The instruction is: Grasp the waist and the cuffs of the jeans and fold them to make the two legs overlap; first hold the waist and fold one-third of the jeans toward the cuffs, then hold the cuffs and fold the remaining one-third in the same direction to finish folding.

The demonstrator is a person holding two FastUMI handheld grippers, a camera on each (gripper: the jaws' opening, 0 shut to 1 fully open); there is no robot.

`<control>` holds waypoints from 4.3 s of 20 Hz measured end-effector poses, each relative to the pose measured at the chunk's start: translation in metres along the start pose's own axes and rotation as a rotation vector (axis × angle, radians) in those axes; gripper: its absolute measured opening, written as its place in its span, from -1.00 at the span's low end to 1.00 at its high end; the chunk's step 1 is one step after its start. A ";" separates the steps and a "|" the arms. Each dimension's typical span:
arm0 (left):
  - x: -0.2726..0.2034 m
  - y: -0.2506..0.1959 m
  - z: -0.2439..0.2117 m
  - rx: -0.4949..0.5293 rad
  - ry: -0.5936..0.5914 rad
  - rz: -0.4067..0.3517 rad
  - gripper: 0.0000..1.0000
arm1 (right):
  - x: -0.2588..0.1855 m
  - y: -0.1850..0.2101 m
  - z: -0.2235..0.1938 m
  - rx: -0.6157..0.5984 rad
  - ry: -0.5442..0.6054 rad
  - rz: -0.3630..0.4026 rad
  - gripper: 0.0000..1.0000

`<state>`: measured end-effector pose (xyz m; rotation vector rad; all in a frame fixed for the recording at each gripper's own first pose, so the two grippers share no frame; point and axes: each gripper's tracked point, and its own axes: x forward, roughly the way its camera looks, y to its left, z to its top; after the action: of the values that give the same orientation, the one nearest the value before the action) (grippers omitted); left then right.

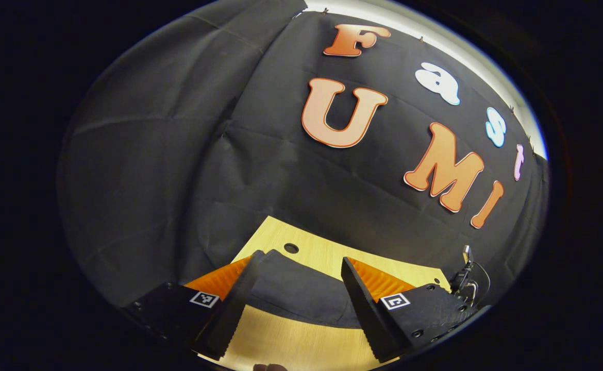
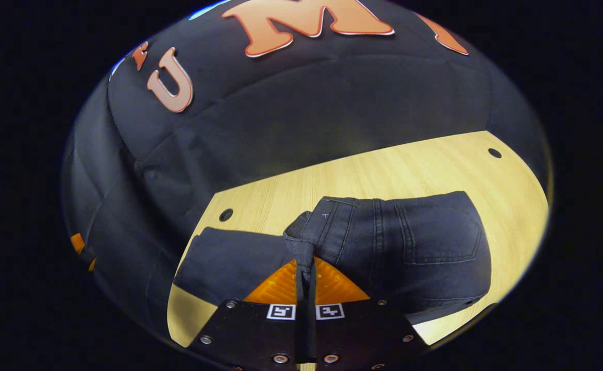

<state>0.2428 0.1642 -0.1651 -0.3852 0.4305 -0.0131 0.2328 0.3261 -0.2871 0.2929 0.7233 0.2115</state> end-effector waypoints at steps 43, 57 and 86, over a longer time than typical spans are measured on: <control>0.208 0.107 -0.171 -0.776 0.261 -0.035 0.95 | -0.083 -0.071 0.019 0.286 0.046 -0.038 0.98; 0.239 0.046 -0.140 -0.607 0.243 -0.077 -0.99 | -0.114 -0.102 0.013 0.299 0.012 -0.068 0.97; 0.091 -0.328 -0.079 -0.115 0.084 -0.314 -0.99 | -0.184 -0.240 0.074 0.302 -0.101 0.042 0.97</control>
<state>0.3154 -0.1776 -0.1476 -0.5643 0.4518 -0.3116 0.1700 0.0341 -0.2010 0.6027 0.6484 0.1253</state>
